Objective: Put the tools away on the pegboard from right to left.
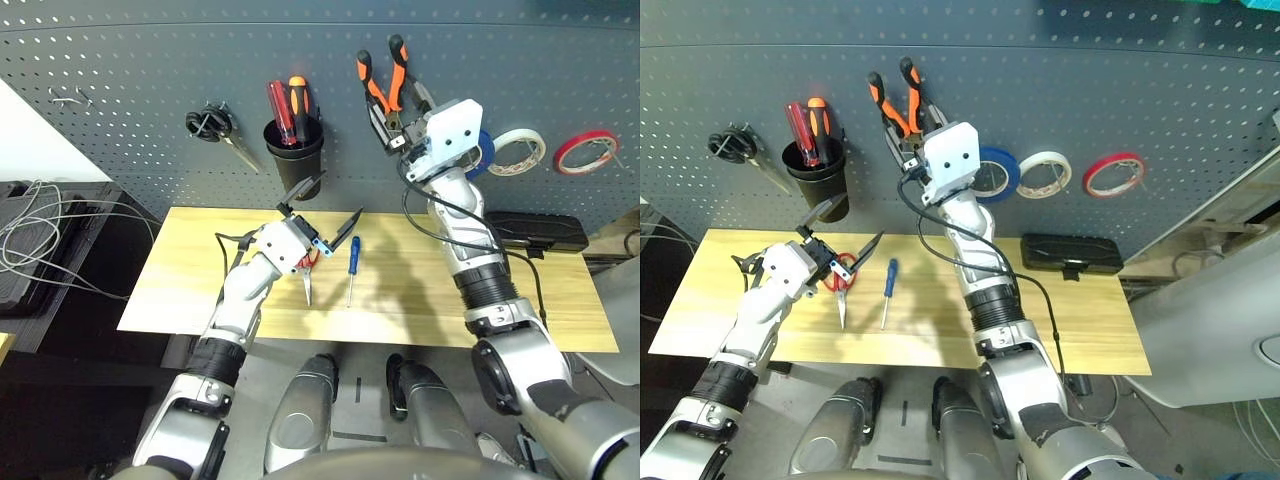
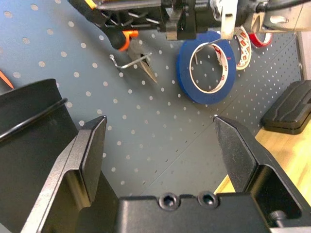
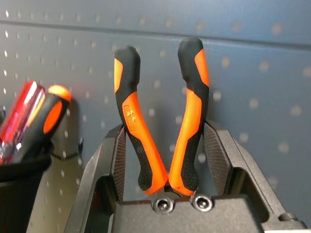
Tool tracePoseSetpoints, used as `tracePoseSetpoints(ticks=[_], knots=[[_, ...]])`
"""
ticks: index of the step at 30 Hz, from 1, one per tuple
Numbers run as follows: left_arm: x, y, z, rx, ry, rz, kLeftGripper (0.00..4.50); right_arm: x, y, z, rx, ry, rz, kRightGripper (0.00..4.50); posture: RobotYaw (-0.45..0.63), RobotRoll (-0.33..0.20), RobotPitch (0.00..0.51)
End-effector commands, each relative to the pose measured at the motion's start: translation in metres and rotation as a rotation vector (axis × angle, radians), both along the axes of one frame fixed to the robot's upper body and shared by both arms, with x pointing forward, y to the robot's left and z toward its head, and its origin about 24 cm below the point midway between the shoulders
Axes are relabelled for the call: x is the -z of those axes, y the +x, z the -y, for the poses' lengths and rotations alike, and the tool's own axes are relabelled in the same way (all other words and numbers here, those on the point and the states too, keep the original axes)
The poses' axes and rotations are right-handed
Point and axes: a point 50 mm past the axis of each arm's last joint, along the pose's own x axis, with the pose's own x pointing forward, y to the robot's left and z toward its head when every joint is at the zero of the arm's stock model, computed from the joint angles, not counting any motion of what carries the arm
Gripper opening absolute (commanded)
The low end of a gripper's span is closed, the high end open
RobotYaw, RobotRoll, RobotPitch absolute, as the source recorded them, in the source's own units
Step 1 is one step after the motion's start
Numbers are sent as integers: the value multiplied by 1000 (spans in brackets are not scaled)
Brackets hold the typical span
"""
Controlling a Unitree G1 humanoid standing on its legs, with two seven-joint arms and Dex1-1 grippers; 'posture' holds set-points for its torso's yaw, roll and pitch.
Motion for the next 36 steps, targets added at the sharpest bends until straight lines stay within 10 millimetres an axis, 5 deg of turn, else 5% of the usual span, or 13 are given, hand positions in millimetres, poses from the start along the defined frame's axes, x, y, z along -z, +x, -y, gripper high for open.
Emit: tracePoseSetpoints(ticks=[1,4,14,25,36], knots=[[6,-3,2,21,27,-38,4500,4,-6,3,-5,4,-3,3585,182,0,210],[9,-3,3,31,37,-64,4500,8,-14,12,-3,9,-3,4481,184,0,212],[27,-7,4,47,75,-177,4500,58,-57,61,75,-81,-226,4481,161,0,215],[61,-1,13,59,175,-454,4500,119,-63,63,12,-167,-654,4481,146,0,211],[97,14,10,-120,216,-713,4500,171,-74,87,41,-298,-964,4481,158,0,208]])
